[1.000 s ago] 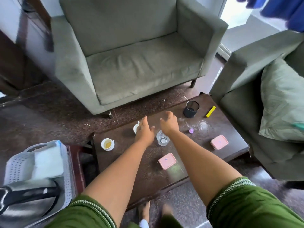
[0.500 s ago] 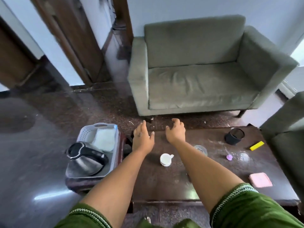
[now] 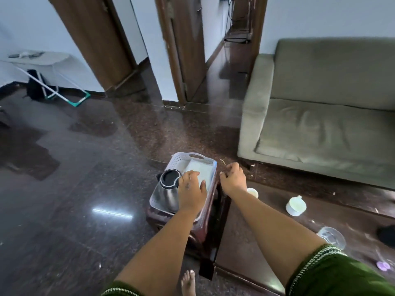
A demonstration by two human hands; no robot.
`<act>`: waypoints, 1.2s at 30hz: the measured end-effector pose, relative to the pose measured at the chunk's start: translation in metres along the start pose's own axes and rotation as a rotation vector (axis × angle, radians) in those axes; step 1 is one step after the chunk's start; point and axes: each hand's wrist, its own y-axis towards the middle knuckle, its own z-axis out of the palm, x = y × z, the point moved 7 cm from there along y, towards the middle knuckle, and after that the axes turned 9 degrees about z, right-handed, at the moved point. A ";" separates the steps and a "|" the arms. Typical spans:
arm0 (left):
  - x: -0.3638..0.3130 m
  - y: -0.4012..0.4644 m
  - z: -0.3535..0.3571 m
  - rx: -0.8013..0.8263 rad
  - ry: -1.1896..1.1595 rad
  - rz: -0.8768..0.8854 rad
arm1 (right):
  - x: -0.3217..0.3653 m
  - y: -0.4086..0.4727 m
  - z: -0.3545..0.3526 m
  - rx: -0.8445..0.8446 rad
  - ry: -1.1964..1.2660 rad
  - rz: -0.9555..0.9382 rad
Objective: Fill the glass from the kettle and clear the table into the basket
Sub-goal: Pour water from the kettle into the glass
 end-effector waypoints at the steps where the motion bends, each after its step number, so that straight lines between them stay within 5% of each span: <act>1: 0.013 0.002 -0.005 -0.018 0.000 -0.013 | 0.008 0.000 0.011 0.011 -0.008 -0.005; 10: 0.117 0.032 -0.032 0.037 0.071 -0.086 | 0.054 0.009 0.099 0.103 -0.138 0.077; 17: 0.193 0.043 0.005 0.451 -0.152 -0.319 | 0.032 0.008 0.172 0.430 -0.305 0.258; 26: 0.197 0.063 0.035 0.588 -0.101 -0.058 | 0.020 0.013 0.179 0.356 -0.494 0.146; 36: 0.193 0.082 0.035 0.723 0.080 0.015 | 0.035 0.000 0.168 0.336 -0.439 0.083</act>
